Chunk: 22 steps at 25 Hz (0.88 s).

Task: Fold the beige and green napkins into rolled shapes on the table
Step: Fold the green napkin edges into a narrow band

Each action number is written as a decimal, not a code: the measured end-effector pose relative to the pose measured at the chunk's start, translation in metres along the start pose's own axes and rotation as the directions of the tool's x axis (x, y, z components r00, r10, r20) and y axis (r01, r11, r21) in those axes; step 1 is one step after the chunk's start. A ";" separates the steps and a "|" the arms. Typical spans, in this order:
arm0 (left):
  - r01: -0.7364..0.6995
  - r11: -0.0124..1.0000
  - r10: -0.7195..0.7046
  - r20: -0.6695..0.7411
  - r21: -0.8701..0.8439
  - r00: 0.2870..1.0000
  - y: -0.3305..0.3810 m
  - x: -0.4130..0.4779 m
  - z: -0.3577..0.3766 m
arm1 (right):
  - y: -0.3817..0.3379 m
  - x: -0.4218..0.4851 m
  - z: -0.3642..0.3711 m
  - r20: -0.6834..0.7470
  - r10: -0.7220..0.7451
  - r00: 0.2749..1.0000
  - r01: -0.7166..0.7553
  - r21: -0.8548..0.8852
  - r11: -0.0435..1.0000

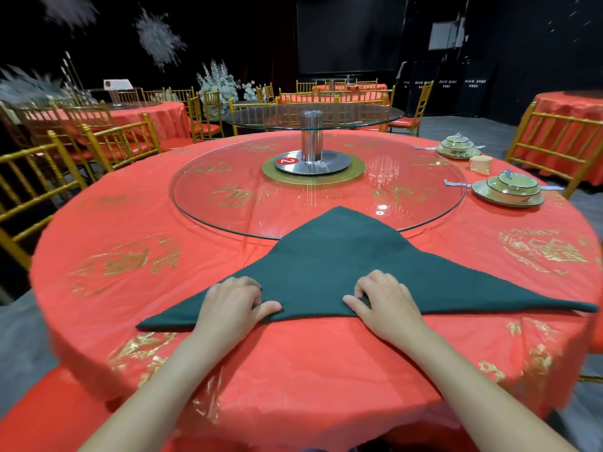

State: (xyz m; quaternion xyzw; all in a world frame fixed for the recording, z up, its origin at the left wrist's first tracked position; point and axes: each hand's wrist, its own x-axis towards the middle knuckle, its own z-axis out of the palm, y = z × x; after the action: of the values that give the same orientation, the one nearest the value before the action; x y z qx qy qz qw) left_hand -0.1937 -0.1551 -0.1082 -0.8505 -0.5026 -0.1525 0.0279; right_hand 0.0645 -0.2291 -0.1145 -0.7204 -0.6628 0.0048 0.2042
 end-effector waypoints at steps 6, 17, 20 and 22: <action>0.043 0.987 -0.040 -0.020 0.156 0.999 -0.048 0.002 -0.003 | 0.006 0.003 0.001 0.045 -0.010 0.999 0.009 0.024 1.000; -0.019 0.997 0.009 -0.129 -0.075 0.992 -0.008 -0.050 -0.014 | 0.007 0.006 0.002 0.078 -0.010 0.997 0.011 -0.007 1.000; -0.023 1.000 0.020 0.264 0.009 0.964 0.025 -0.080 -0.018 | 0.007 0.006 0.000 0.092 0.000 0.996 -0.001 0.005 1.000; 0.022 0.997 -0.045 0.320 0.073 0.946 0.020 -0.078 -0.017 | 0.006 0.006 0.000 0.092 0.003 0.996 -0.004 0.006 1.000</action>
State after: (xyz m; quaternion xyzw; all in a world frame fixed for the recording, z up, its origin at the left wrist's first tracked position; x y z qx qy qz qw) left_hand -0.2156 -0.2341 -0.1119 -0.8539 -0.5197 0.0048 -0.0279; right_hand 0.0713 -0.2236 -0.1144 -0.7200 -0.6702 0.0404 0.1757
